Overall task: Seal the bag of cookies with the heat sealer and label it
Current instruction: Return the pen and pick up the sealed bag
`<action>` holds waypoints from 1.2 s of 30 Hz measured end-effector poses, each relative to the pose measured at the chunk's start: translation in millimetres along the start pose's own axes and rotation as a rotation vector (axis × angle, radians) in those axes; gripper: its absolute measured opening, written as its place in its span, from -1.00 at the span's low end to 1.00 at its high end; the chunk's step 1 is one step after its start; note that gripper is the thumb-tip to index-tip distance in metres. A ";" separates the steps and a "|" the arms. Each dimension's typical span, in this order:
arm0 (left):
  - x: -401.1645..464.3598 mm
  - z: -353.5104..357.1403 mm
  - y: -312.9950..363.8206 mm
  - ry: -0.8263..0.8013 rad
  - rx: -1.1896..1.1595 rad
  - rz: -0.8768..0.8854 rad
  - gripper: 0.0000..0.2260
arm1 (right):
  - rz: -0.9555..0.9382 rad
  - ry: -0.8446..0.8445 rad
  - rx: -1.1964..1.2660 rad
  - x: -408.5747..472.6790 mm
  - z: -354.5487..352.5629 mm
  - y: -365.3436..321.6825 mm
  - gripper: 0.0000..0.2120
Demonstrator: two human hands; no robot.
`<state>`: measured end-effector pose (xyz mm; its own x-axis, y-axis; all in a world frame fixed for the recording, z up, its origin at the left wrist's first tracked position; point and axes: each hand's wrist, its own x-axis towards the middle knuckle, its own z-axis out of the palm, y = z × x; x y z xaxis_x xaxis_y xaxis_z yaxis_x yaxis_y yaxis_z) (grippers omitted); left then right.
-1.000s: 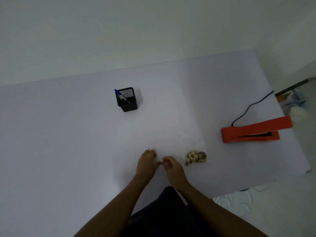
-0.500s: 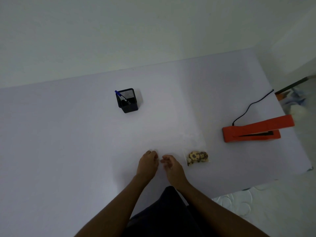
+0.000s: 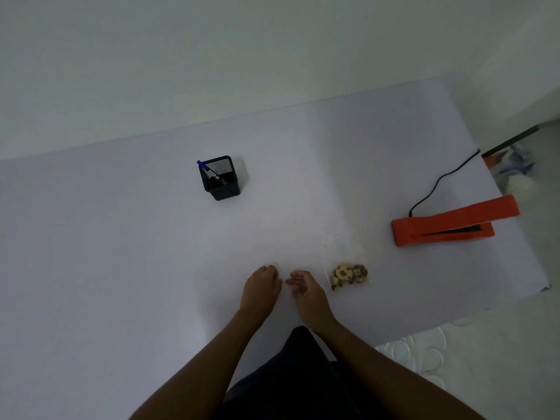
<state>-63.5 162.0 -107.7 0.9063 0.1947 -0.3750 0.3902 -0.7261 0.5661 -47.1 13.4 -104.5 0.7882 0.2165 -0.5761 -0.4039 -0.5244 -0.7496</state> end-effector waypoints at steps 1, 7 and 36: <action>0.0 0.2 -1.3 0.001 -0.001 0.008 -0.89 | 0.003 -0.007 0.007 0.1 0.4 -0.8 -0.69; -0.7 -0.3 -4.4 0.000 0.000 0.030 -0.89 | 0.004 -0.035 0.035 0.1 5.0 -4.2 -0.68; -23.2 -88.0 24.2 -0.122 -1.178 -0.642 -0.80 | -0.152 -0.161 -0.258 0.4 -5.1 -26.5 -0.65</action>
<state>-60.8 198.0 -20.7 0.5159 0.1796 -0.8376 0.6990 0.4771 0.5328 -33.7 23.3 -83.2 0.7388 0.4243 -0.5235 -0.1404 -0.6629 -0.7355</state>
